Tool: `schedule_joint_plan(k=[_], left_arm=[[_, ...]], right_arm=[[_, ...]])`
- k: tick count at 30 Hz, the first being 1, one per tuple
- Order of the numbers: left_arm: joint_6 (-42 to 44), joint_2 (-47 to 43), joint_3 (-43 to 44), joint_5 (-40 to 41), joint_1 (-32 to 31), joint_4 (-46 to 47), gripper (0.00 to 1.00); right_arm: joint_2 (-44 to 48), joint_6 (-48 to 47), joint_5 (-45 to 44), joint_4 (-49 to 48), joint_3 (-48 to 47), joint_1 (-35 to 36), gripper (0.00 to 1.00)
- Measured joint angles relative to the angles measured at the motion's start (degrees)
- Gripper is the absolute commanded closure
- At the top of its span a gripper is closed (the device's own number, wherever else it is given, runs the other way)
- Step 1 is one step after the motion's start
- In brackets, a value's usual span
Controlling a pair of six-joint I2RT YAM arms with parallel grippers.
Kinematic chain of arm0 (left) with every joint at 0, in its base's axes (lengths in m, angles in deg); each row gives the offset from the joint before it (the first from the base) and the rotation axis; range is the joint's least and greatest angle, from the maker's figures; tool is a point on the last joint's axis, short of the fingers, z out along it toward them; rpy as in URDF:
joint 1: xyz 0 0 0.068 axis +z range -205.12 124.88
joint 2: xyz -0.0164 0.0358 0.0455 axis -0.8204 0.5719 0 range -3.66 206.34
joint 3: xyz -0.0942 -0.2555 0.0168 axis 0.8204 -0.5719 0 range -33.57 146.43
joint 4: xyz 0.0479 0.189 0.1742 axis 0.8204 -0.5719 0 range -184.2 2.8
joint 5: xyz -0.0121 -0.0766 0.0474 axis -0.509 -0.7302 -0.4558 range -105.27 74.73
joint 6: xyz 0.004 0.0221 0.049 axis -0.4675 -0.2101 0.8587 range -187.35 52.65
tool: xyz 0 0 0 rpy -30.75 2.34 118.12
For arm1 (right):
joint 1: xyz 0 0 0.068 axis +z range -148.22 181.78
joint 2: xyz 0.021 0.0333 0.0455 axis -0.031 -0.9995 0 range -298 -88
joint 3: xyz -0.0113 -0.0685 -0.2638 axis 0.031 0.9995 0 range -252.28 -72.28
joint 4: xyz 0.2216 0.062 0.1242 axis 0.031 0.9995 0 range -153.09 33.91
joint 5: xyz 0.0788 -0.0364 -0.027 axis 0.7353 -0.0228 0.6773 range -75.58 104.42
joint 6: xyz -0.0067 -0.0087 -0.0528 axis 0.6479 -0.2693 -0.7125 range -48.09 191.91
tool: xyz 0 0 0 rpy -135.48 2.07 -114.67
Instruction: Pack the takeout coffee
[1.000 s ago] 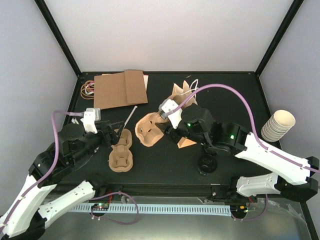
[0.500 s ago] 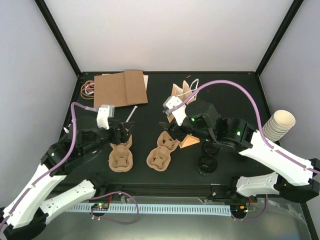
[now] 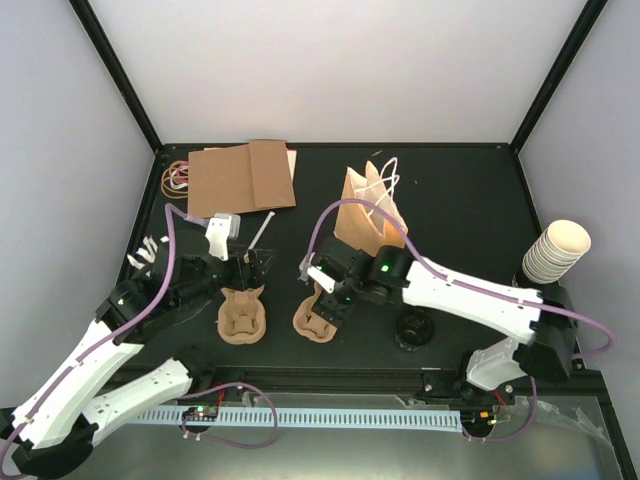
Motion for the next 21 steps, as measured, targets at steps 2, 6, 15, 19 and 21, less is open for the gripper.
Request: schedule_joint_plan(k=[2, 6, 15, 19, 21], left_arm=[[-0.1, -0.2, 0.0, 1.1, 0.3, -0.7, 0.11], [-0.7, -1.2, -0.1, 3.3, 1.0, -1.9, 0.1], [-1.2, -4.7, -2.7, 5.0, 1.7, -3.9, 0.01], [-1.2, -6.2, -3.9, 5.3, 1.7, -4.2, 0.01], [-1.2, -6.7, -4.0, 5.5, 1.7, -4.4, 0.01]], right_arm=[[-3.0, -0.7, 0.3, 0.1, -0.1, -0.2, 0.15], [-8.7, -2.2, 2.0, 0.1, -0.8, -1.9, 0.12], [-16.7, -5.0, 3.9, -0.3, -3.4, -4.5, 0.08], [-18.9, -5.7, 4.2, -0.6, -3.4, -4.5, 0.0], [-19.8, -6.0, 4.1, -0.9, -3.4, -4.6, 0.0]])
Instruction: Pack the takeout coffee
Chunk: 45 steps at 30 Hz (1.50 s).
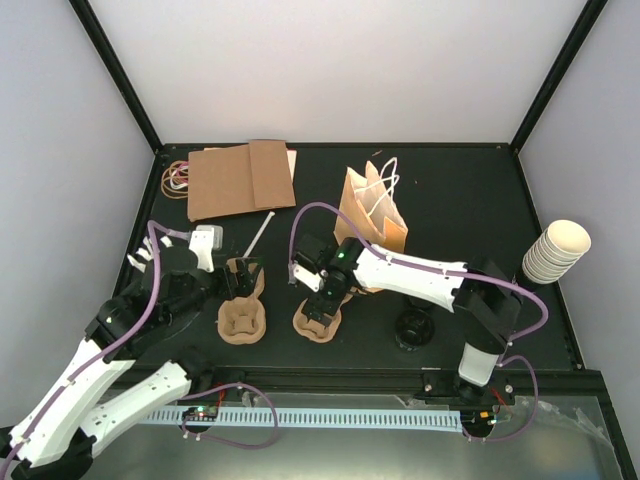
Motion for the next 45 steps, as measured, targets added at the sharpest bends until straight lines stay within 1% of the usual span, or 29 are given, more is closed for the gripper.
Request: schedule_joint_plan(k=[5, 13, 15, 19, 21, 23, 25, 30, 38, 42, 45], left_arm=[[0.0, -0.1, 0.0, 0.5, 0.0, 0.0, 0.01], [0.4, 0.0, -0.1, 0.9, 0.0, 0.1, 0.01], [0.4, 0.1, -0.1, 0.9, 0.0, 0.1, 0.01], [0.8, 0.9, -0.1, 0.9, 0.1, 0.2, 0.01], [1.0, 1.5, -0.1, 0.9, 0.1, 0.2, 0.01], [1.2, 1.7, -0.1, 0.9, 0.1, 0.2, 0.01], [1.4, 1.9, -0.1, 0.9, 0.1, 0.3, 0.01], [1.7, 1.8, -0.1, 0.9, 0.1, 0.5, 0.01], [1.8, 1.8, -0.1, 1.0, 0.1, 0.5, 0.01], [1.8, 1.8, -0.1, 1.0, 0.1, 0.6, 0.01], [1.9, 1.8, -0.1, 1.0, 0.1, 0.6, 0.01]], right_arm=[[-1.3, -0.5, 0.0, -0.5, 0.0, -0.4, 0.01], [-4.9, -0.9, 0.2, -1.1, -0.1, -0.7, 0.11], [-5.9, -1.0, 0.2, -1.1, -0.1, -0.7, 0.15], [-6.3, -1.0, 0.3, -1.3, -0.1, -0.8, 0.17], [-6.4, -1.0, 0.3, -1.4, -0.1, -0.8, 0.21], [-6.7, -1.2, 0.4, -1.4, -0.2, -0.8, 0.21], [-7.3, -1.2, 0.4, -1.5, -0.5, -0.8, 0.18], [-9.0, -1.0, -1.4, -1.7, -0.6, -0.9, 0.15], [-9.3, -0.7, -3.3, -2.2, -0.6, -1.5, 0.22], [-10.1, -0.6, -3.6, -2.5, -0.6, -1.7, 0.24], [-10.9, -0.6, -3.7, -2.5, -0.6, -1.7, 0.29]])
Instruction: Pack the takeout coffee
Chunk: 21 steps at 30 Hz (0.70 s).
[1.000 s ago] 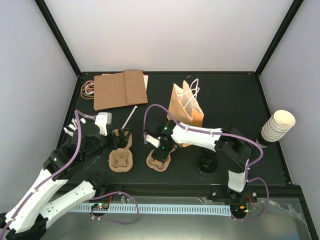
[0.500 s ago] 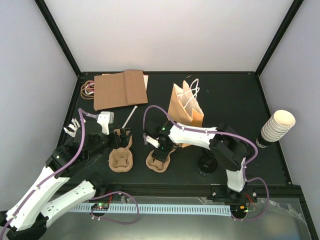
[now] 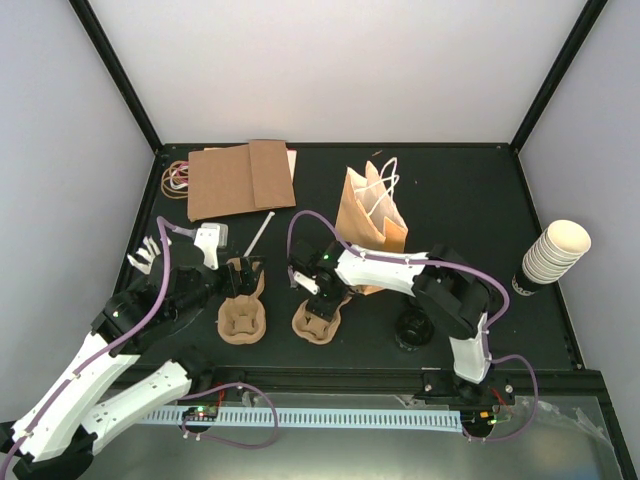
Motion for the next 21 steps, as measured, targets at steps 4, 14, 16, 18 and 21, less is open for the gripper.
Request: schedule_joint_plan(k=[4, 14, 16, 18, 21], left_arm=[[0.0, 0.0, 0.0, 0.0, 0.0, 0.0, 0.01], [0.3, 0.0, 0.0, 0.0, 0.0, 0.0, 0.01], [0.4, 0.0, 0.0, 0.1, 0.0, 0.0, 0.01], [0.5, 0.0, 0.0, 0.1, 0.0, 0.0, 0.01], [0.5, 0.0, 0.0, 0.2, 0.0, 0.0, 0.01]], right_arm=[[-0.7, -0.1, 0.0, 0.0, -0.1, 0.0, 0.36], [-0.8, 0.1, -0.2, 0.0, -0.5, 0.0, 0.45], [-0.2, 0.1, -0.2, 0.0, -0.5, 0.0, 0.45], [1.0, 0.1, -0.1, 0.0, -0.5, 0.0, 0.46], [3.9, 0.0, 0.1, 0.1, -0.5, 0.0, 0.48]])
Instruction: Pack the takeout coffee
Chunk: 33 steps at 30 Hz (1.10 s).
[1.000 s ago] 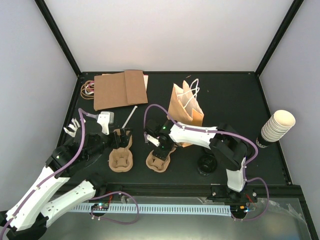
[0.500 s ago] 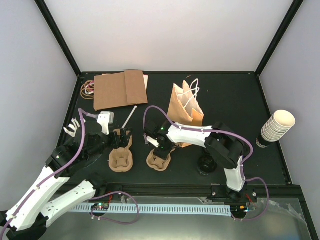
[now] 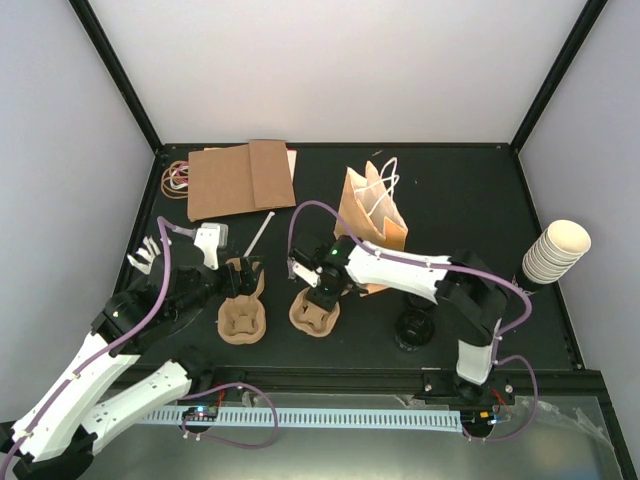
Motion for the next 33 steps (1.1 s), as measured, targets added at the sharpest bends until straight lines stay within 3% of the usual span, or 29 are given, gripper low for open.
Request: schedule_joint_plan(k=[21, 33], left_arm=[[0.9, -0.6, 2.2, 1.8, 0.0, -0.9, 0.01], [1.1, 2.3, 1.3, -3.3, 0.0, 3.3, 0.01]], right_arm=[[26.5, 0.0, 9.1, -0.2, -5.7, 0.0, 0.49], [42.6, 3.1, 0.0, -3.1, -8.9, -1.4, 0.56]])
